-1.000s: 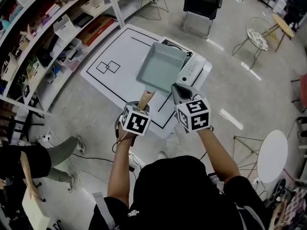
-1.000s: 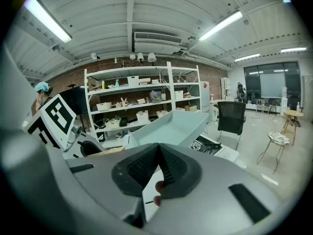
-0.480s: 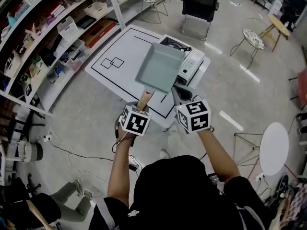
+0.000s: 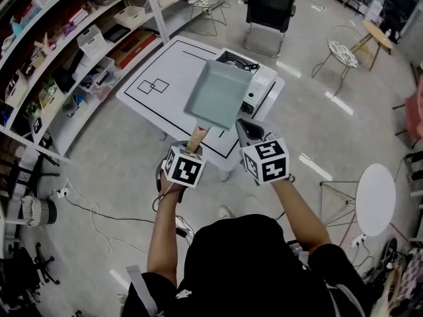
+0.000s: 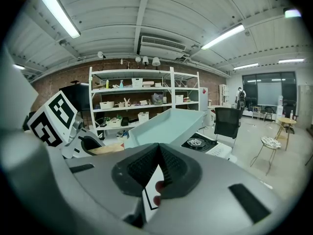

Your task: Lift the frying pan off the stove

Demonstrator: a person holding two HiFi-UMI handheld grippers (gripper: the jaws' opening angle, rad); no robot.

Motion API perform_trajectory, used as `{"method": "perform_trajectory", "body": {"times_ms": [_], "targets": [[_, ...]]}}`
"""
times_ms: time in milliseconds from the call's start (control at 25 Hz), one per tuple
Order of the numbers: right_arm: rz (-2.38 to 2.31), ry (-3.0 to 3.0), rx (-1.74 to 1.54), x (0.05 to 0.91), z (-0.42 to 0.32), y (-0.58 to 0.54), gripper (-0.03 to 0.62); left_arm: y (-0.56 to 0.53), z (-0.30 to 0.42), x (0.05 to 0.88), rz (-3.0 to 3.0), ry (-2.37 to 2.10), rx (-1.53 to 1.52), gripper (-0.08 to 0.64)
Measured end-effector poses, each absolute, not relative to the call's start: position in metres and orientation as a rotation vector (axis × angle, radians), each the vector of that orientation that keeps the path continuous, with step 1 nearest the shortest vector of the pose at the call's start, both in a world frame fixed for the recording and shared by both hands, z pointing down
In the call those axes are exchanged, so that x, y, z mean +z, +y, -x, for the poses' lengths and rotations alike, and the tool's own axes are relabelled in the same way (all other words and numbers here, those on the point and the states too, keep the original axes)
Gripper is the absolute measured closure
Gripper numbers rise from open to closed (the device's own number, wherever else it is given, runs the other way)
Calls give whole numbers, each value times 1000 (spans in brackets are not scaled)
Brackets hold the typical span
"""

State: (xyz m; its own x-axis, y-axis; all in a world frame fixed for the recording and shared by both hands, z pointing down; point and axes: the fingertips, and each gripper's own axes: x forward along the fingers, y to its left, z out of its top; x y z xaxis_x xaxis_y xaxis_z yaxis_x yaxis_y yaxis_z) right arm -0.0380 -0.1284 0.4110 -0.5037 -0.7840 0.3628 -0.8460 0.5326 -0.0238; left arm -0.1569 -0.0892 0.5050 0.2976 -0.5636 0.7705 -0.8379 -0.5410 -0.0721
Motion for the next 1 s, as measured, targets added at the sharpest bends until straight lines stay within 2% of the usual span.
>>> {"method": "perform_trajectory", "body": {"times_ms": [1000], "targets": [[-1304,-2520,289,394,-6,-81,591,-45,113,485,-2192,-1340,1102,477]]}}
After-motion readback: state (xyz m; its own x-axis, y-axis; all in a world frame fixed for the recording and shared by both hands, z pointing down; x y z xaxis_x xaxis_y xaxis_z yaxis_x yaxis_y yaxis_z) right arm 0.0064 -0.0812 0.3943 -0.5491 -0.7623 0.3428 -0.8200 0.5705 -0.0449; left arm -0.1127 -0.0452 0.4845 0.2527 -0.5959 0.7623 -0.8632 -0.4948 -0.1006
